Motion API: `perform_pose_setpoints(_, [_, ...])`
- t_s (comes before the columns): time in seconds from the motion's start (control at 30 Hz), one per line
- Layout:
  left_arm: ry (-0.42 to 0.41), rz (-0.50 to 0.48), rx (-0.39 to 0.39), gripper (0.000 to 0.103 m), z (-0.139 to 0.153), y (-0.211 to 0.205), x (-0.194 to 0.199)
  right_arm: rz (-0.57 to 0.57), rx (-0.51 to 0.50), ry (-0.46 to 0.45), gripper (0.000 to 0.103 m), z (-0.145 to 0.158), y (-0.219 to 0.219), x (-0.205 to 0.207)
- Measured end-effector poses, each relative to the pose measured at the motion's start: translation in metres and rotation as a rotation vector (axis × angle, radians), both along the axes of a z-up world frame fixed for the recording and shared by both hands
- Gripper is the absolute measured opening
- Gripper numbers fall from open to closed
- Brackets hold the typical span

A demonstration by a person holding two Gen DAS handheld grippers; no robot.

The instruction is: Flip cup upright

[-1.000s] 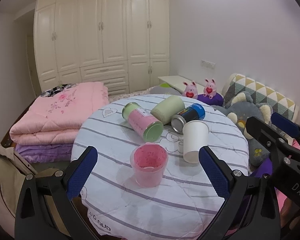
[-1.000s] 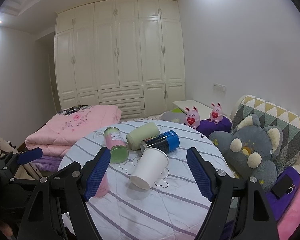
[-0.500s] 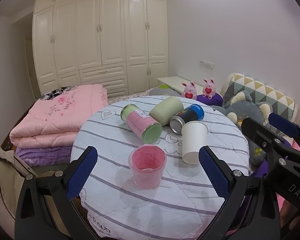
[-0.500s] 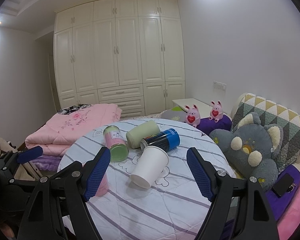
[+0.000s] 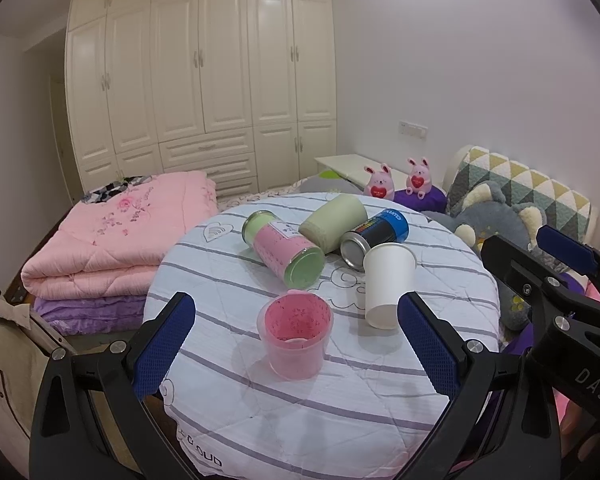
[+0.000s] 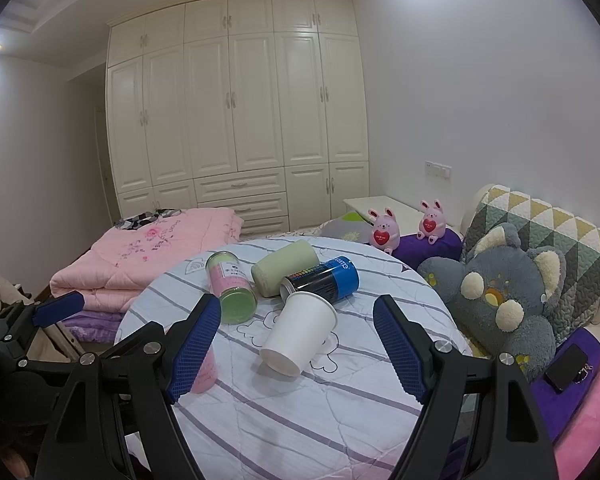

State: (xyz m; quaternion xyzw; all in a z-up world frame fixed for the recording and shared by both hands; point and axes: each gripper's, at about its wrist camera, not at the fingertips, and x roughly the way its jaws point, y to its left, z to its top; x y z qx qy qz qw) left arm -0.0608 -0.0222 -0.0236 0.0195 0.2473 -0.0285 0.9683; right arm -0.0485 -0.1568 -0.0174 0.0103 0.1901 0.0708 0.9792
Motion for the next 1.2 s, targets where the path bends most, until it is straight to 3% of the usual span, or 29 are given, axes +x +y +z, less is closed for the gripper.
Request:
perform_pose_setpoints(0.67, [-0.035, 0.003, -0.011, 0.102, 0.002, 0.001, -0.006, 0.0, 0.009, -0.029, 0.08, 0.002, -0.001, -0.003])
perform_pose_setpoints(1.2, [0.023, -0.012, 0.018, 0.102, 0.004, -0.013, 0.018, -0.018, 0.011, -0.002, 0.08, 0.002, -0.007, 0.016])
